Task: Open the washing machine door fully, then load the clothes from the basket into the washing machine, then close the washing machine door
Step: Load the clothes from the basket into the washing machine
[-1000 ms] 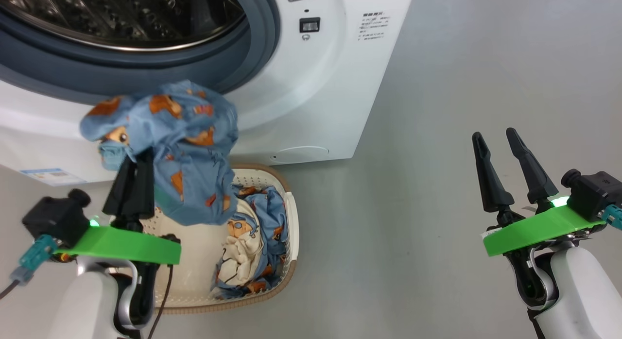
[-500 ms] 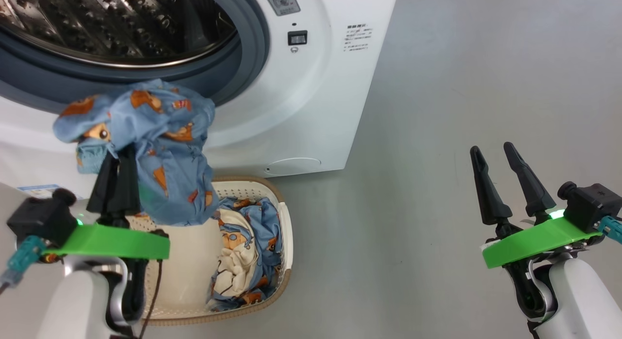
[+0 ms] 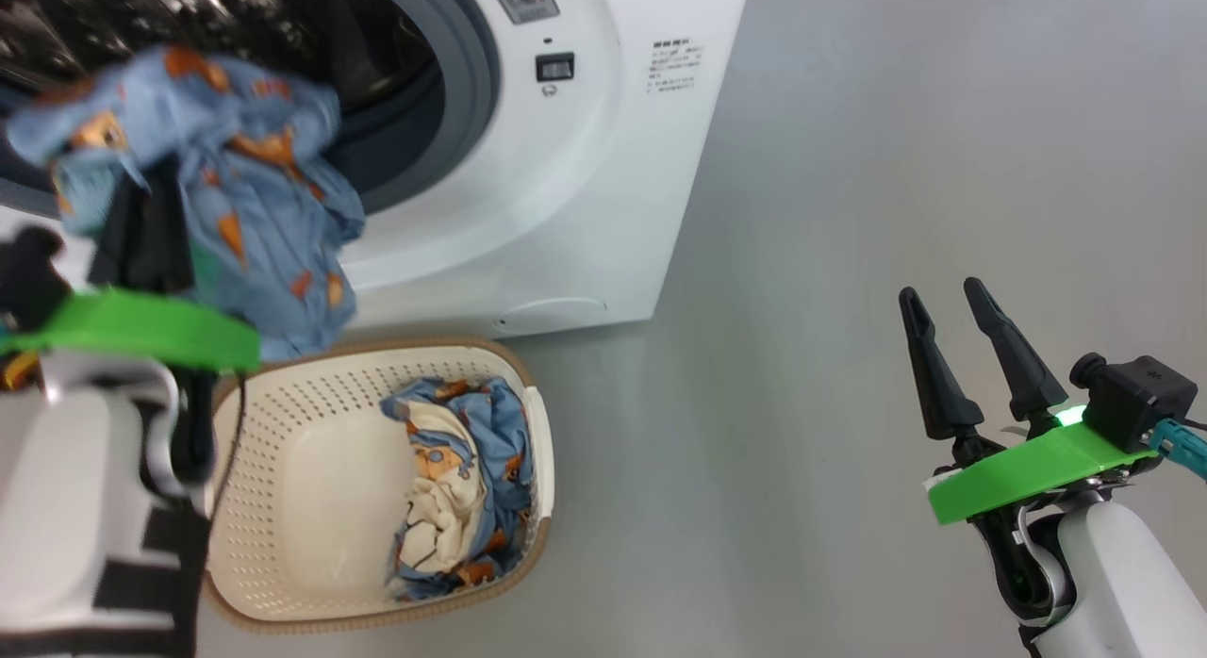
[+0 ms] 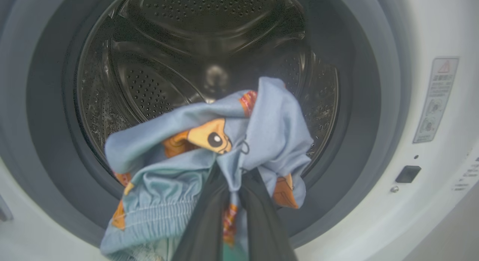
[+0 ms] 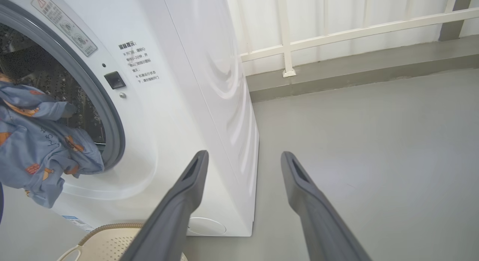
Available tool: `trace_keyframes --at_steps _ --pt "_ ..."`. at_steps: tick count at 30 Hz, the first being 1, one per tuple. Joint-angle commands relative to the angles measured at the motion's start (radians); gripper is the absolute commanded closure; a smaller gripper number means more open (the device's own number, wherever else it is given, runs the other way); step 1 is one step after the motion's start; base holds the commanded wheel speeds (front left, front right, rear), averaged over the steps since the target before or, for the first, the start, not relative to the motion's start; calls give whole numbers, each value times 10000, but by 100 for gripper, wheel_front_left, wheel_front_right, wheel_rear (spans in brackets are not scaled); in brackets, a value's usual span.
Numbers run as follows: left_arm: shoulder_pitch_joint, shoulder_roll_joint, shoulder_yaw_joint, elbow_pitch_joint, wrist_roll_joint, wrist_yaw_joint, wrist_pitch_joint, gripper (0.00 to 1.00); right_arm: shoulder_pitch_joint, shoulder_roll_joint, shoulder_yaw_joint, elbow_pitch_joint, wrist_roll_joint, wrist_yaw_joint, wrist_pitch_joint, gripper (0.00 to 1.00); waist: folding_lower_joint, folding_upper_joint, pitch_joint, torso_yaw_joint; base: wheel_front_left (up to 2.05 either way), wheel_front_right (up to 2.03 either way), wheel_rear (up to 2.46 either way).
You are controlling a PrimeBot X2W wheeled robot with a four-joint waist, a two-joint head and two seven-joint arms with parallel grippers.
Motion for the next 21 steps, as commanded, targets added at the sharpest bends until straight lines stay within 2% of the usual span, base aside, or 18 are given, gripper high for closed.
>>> trace_keyframes --at_steps 1,6,13,21 --pt "-608 398 352 46 107 -55 -60 100 -38 -71 265 -256 73 14 -49 0 0 0 341 -162 0 0 0" --pt "-2138 608 377 1524 115 -184 -61 100 -240 5 338 -379 59 14 -49 0 0 0 1090 -520 0 0 0" --pt "-3961 1206 449 3210 215 -263 -62 100 -587 275 422 -587 14 14 -49 0 0 0 2221 -1255 0 0 0" --pt "-5351 1968 559 4053 336 -277 -62 100 -820 688 557 -724 -22 14 -49 0 0 0 3092 -2074 0 0 0"
